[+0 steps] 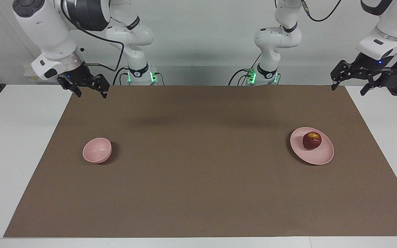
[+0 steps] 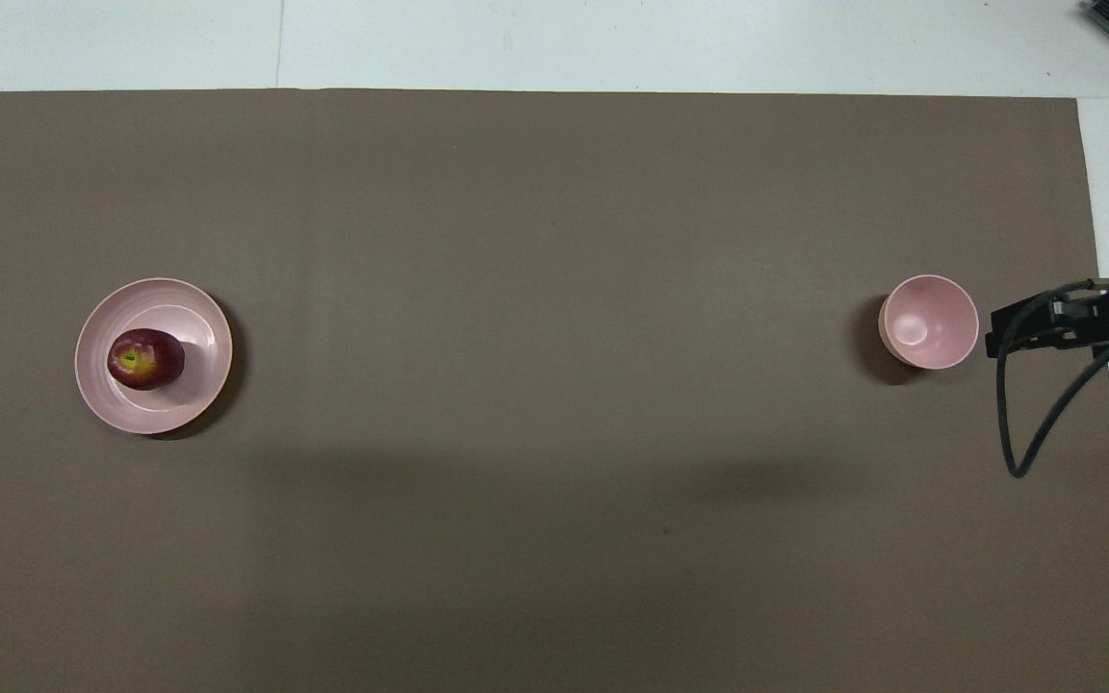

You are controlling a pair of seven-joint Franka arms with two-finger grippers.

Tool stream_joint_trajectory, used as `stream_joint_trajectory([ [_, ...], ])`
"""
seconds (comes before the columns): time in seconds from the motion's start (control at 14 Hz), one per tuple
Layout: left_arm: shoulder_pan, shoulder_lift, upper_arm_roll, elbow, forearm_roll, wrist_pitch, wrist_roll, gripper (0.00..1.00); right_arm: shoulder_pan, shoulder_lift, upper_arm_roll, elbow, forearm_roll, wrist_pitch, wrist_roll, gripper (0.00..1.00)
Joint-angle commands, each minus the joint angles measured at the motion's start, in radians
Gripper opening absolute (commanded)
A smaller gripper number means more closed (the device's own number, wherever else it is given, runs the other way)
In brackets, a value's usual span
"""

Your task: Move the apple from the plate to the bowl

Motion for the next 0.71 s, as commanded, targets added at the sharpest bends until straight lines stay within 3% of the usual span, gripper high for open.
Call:
stream_joint_trajectory([
  [0.0,-0.012,-0.024,0.007,-0.023,0.005,-0.004,-0.002,1.00,-0.004,-0.008,-0.003,-0.008,0.011,0.025,-0.023,1.00],
  [0.64,-0.003,-0.032,0.007,-0.184,-0.034,0.180,0.001,1.00,-0.013,-0.006,-0.005,-0.010,0.014,0.048,-0.019,1.00],
])
